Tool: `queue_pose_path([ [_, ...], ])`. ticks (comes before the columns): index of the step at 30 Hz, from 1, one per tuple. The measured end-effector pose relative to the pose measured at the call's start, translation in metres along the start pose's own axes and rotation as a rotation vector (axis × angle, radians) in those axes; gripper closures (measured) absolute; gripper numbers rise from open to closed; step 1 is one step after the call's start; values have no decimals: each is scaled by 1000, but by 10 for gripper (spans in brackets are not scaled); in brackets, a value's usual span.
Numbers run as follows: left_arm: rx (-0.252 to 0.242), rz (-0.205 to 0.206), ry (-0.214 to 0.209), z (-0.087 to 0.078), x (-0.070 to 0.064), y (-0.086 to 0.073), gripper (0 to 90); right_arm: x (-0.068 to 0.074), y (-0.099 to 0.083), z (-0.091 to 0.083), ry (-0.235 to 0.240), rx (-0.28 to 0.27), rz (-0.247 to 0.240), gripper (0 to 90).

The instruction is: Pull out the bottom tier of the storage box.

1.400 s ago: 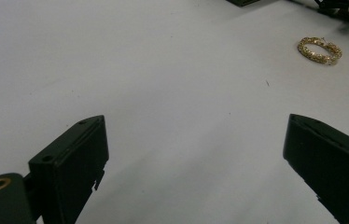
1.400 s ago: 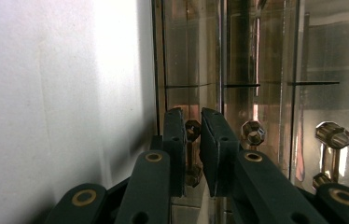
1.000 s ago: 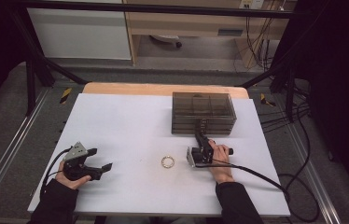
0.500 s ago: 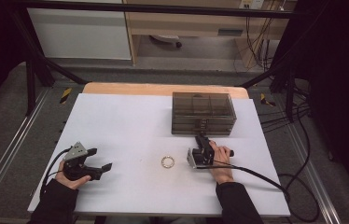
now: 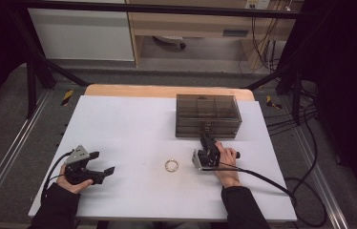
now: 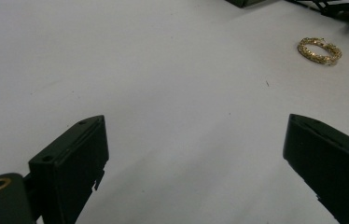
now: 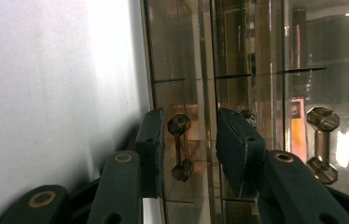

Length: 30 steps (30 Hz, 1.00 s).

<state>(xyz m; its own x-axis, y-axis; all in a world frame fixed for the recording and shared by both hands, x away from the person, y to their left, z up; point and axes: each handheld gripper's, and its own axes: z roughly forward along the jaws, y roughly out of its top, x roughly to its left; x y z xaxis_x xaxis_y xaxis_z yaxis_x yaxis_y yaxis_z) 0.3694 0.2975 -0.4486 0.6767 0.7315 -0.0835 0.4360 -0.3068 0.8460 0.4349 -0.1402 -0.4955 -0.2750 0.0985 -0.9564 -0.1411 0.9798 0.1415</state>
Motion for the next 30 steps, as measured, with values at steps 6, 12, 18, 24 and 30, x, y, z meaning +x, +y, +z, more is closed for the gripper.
queue_pose_path([
  [6, 0, -2, 1, 0, 0, 0, 67, -1, -1, 2, 9, -3, -3, 629],
  [12, 1, -1, 2, 0, 0, 0, 67, -1, -1, 3, 13, 1, -17, 653],
  [18, 1, -1, 3, 0, 0, 0, 67, -1, -1, 3, 15, -1, -33, 667],
  [24, 1, 0, 2, 0, 0, 0, 68, -2, 0, 3, 19, 5, -45, 683],
  [30, 0, 1, 2, 0, 0, 0, 67, -2, 0, 1, 26, 7, -40, 684],
])
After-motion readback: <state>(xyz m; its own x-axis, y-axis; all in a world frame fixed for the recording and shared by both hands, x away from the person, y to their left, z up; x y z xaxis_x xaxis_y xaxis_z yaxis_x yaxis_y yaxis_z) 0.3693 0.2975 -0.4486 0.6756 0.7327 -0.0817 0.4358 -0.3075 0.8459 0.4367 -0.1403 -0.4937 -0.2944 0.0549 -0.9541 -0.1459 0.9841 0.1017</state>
